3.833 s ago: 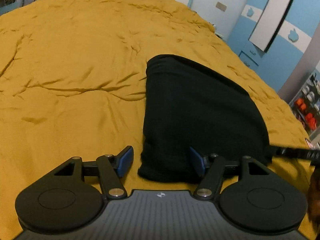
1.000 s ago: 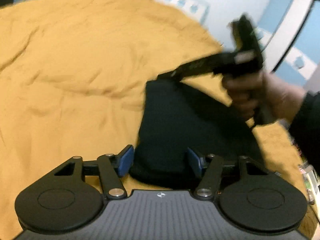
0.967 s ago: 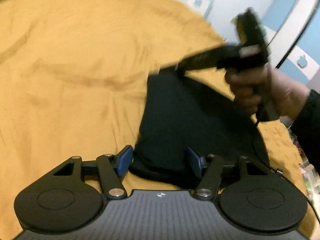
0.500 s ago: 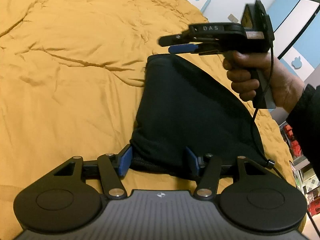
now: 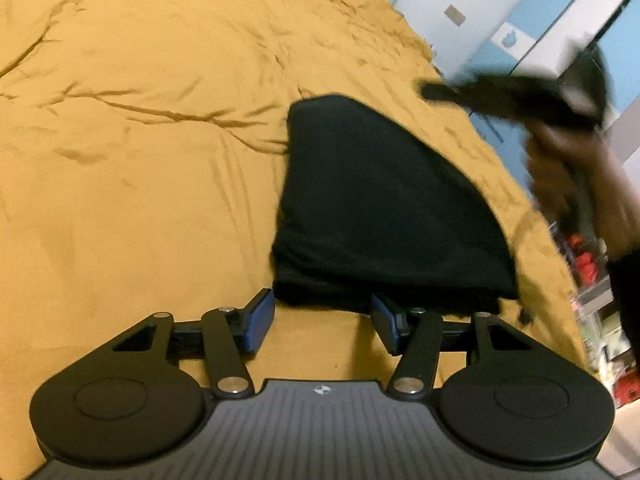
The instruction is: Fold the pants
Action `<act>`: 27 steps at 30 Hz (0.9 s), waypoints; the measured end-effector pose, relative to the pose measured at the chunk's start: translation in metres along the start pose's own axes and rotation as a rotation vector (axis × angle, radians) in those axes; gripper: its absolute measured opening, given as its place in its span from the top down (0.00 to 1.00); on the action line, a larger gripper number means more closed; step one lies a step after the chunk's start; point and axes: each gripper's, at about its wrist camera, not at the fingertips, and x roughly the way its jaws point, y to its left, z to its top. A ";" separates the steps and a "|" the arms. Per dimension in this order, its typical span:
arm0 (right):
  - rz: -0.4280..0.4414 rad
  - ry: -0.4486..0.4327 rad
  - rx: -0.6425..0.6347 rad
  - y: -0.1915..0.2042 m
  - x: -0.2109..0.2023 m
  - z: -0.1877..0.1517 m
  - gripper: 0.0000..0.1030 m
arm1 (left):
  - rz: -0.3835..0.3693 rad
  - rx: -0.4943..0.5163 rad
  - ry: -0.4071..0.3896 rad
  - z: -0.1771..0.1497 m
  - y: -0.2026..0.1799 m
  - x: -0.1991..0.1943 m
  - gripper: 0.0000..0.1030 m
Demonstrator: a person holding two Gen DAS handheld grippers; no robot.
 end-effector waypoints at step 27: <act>0.132 0.143 0.568 -0.079 -0.016 -0.126 0.32 | -0.192 -0.227 0.190 0.103 0.043 0.079 0.14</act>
